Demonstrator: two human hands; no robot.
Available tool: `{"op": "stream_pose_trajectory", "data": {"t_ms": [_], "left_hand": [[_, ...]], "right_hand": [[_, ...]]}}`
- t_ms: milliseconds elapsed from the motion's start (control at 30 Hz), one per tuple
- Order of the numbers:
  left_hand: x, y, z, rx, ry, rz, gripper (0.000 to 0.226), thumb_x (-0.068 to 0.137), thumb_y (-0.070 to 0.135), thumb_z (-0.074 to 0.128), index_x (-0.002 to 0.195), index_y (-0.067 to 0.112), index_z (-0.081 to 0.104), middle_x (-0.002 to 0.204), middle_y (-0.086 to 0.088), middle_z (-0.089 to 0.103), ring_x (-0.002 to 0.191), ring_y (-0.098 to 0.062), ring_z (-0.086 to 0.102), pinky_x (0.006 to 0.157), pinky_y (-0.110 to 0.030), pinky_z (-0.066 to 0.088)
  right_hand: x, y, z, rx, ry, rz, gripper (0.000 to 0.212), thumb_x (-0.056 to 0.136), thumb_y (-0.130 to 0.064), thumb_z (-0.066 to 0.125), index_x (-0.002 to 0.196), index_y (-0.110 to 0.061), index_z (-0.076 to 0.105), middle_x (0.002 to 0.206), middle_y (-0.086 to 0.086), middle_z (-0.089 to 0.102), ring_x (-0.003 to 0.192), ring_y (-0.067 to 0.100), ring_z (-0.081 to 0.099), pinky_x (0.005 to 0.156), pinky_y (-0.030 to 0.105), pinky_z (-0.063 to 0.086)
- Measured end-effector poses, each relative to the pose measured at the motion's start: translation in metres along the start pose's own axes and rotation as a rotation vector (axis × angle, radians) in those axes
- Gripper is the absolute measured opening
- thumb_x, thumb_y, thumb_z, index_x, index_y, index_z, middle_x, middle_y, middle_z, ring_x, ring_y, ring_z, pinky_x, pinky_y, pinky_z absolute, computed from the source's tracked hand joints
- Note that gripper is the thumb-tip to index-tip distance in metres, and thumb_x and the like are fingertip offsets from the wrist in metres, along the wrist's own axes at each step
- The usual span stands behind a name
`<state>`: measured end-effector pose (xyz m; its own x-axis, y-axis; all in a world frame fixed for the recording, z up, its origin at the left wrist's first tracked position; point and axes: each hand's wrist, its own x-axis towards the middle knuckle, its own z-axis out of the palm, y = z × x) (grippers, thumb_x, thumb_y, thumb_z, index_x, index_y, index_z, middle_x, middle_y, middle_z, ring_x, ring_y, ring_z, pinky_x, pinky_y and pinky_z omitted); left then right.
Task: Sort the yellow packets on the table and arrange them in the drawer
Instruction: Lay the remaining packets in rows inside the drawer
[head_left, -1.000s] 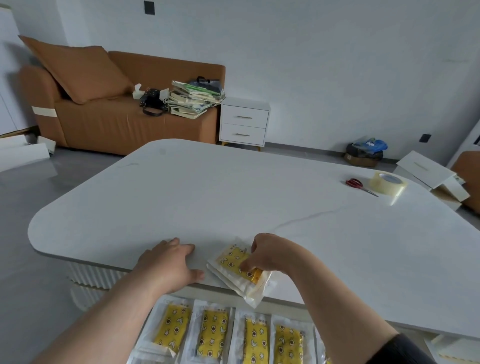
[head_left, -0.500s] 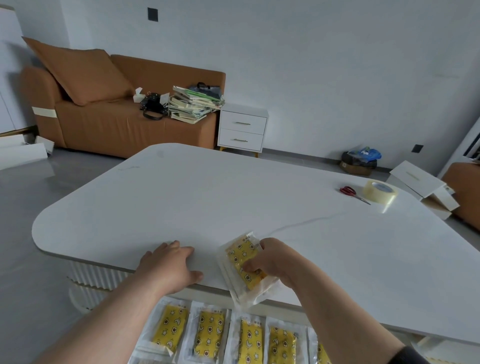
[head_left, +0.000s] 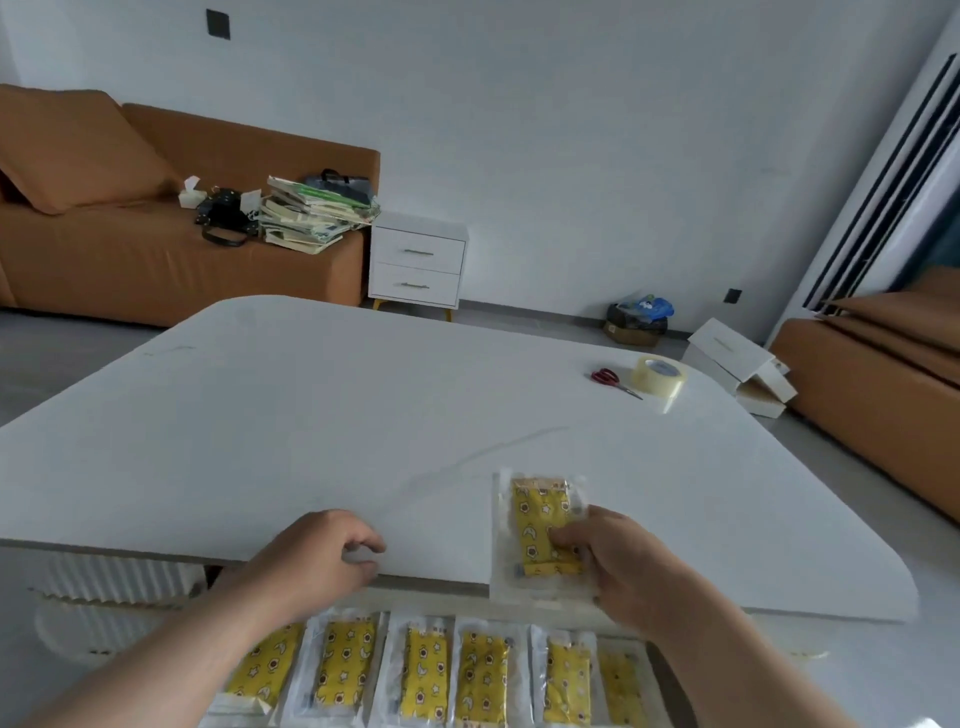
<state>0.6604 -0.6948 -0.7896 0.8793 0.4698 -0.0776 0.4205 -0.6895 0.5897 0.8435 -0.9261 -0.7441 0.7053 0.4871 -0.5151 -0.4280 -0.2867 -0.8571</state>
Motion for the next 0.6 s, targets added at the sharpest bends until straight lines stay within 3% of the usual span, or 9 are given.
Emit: {"op": "stream_pose_trajectory", "data": {"t_ms": [67,233,367,600], "left_hand": [[-0.013,0.019,0.012,-0.05,-0.076,0.03,0.018,0.088,0.031,0.07,0.104,0.039,0.067,0.101,0.02,0.064,0.092,0.005,0.059,0.086,-0.017,0.049],[-0.057,0.057,0.056,-0.08,-0.365,0.034,0.008,0.084,0.041,0.072,0.089,0.045,0.068,0.095,0.018,0.069,0.089,0.004,0.064,0.085,-0.017,0.051],[-0.091,0.077,0.096,-0.142,-0.597,0.052,0.016,0.074,0.046,0.075,0.089,0.041,0.074,0.089,0.023,0.07,0.086,0.01,0.064,0.08,-0.012,0.05],[-0.094,0.072,0.112,-0.3,-0.493,-0.052,0.011,0.076,0.02,0.083,0.081,0.029,0.08,0.087,0.018,0.076,0.085,0.001,0.07,0.081,-0.017,0.055]], "right_hand": [[-0.021,0.009,-0.029,0.003,0.033,0.002,0.023,0.089,0.011,0.055,0.112,0.006,0.059,0.095,0.027,0.073,0.077,0.039,0.074,0.061,0.043,0.06],[-0.052,0.033,-0.092,-0.055,0.142,0.033,0.022,0.088,0.008,0.062,0.108,0.0,0.065,0.096,0.02,0.076,0.087,0.037,0.074,0.073,0.047,0.06],[-0.047,0.047,-0.119,-0.089,0.163,0.051,0.021,0.088,0.008,0.062,0.107,-0.001,0.065,0.096,0.018,0.076,0.081,0.034,0.075,0.064,0.041,0.062],[-0.018,0.075,-0.126,-0.256,0.054,0.182,0.027,0.087,0.01,0.061,0.108,-0.006,0.066,0.098,0.018,0.076,0.09,0.035,0.074,0.079,0.049,0.06]]}}
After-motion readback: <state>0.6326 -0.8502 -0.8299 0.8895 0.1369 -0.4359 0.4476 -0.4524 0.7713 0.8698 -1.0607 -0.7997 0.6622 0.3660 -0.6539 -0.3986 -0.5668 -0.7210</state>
